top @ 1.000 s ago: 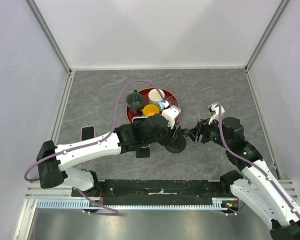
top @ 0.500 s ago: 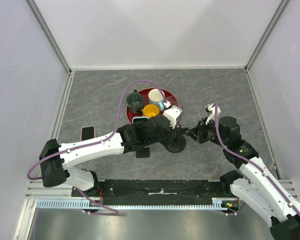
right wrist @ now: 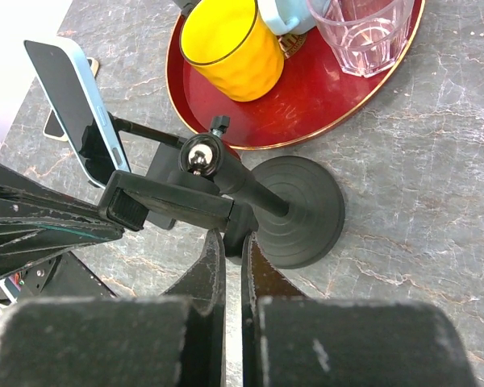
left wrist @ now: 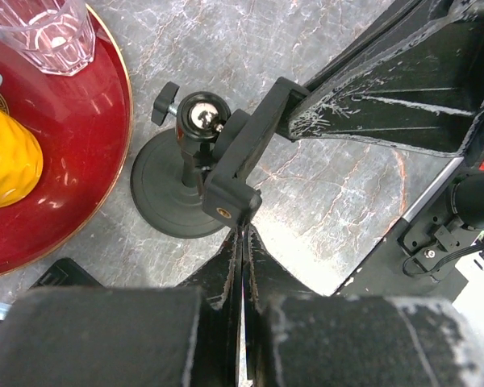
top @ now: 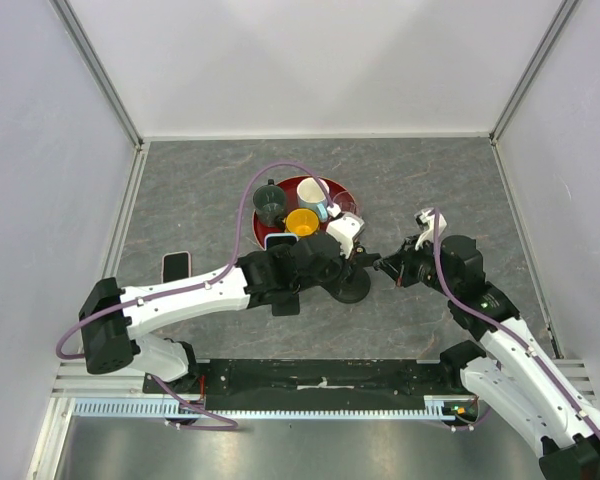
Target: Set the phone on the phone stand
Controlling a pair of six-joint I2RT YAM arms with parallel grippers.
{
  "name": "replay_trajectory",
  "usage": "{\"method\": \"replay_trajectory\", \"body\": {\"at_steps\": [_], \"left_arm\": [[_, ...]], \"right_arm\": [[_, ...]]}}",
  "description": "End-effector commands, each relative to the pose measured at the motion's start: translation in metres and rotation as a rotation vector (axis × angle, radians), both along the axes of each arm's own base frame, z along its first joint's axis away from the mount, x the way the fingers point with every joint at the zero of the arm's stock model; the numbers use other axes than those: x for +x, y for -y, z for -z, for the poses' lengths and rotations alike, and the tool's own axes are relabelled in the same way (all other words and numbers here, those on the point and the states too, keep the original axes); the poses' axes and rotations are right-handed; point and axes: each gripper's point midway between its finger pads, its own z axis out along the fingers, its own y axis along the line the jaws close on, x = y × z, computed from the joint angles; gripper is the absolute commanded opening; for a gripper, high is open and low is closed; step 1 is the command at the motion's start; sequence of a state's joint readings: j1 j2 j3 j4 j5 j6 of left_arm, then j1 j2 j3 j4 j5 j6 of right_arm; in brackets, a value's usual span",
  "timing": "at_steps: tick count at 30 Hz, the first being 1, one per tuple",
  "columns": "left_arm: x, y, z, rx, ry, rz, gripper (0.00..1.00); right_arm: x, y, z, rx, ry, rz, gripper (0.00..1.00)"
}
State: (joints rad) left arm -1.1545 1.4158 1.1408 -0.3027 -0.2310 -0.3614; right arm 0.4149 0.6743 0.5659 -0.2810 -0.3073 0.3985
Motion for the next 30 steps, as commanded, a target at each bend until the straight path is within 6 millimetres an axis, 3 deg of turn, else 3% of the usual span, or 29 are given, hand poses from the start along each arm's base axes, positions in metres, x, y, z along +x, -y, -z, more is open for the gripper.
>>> {"method": "replay_trajectory", "body": {"at_steps": [1,4,5,6,7,11,20,26,30], "left_arm": [[0.011,-0.014,0.017,0.039,0.001,-0.081,0.02],[0.002,-0.016,0.003,-0.016,-0.014,-0.056,0.19],[-0.001,-0.018,-0.003,-0.037,-0.013,-0.050,0.34],[-0.003,-0.019,-0.007,-0.054,-0.013,-0.041,0.40],[-0.008,-0.020,-0.020,-0.093,-0.009,-0.022,0.46],[-0.014,-0.011,-0.041,-0.140,-0.001,0.034,0.68],[-0.015,-0.002,-0.034,-0.133,-0.046,0.040,0.73],[-0.034,-0.003,-0.027,-0.137,-0.113,0.105,0.70],[-0.026,-0.004,-0.008,-0.076,-0.117,0.062,0.69]], "right_arm": [[-0.012,-0.020,-0.040,0.129,0.059,-0.098,0.00],[-0.011,-0.021,-0.039,0.134,0.048,-0.096,0.00],[-0.011,-0.022,-0.040,0.136,0.048,-0.097,0.00],[-0.011,-0.022,-0.041,0.137,0.049,-0.100,0.01],[-0.011,-0.023,-0.041,0.137,0.049,-0.102,0.05],[-0.010,-0.022,-0.042,0.135,0.054,-0.097,0.25],[-0.016,-0.024,-0.047,0.136,0.055,-0.117,0.46],[-0.020,-0.026,-0.035,0.111,0.035,-0.148,0.51],[-0.016,-0.022,-0.032,0.099,0.039,-0.120,0.54]]}}
